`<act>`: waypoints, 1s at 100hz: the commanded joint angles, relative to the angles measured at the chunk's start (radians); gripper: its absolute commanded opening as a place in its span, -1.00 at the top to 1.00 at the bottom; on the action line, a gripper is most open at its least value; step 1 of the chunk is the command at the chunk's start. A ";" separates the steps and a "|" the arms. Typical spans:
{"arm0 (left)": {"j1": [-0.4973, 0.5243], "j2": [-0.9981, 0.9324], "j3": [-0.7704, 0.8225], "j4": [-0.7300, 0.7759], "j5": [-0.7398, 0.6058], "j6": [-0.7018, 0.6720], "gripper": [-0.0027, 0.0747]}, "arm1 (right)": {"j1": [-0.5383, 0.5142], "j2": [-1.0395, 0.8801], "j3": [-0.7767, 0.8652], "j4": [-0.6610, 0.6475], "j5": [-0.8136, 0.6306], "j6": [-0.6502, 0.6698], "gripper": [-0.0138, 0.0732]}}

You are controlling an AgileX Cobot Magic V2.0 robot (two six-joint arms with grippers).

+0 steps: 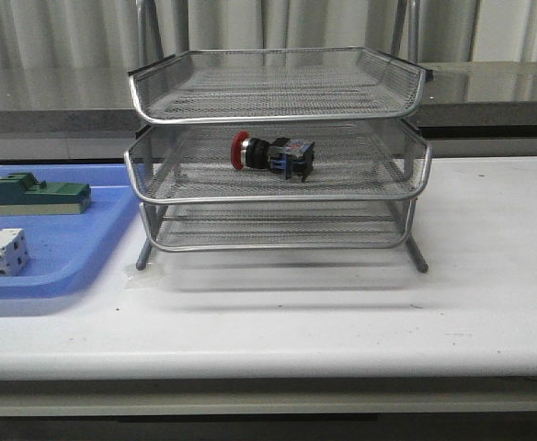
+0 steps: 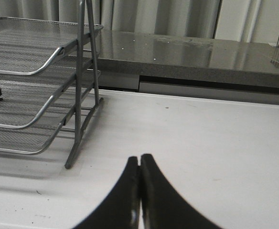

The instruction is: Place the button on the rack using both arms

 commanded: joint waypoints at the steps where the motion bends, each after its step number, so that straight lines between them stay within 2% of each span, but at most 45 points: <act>1: 0.001 -0.032 0.021 0.000 -0.094 -0.015 0.98 | -0.003 -0.017 0.001 -0.008 -0.091 -0.001 0.81; 100: 0.001 -0.032 0.033 0.000 -0.113 -0.015 0.98 | -0.003 -0.017 0.001 -0.008 -0.091 -0.001 0.81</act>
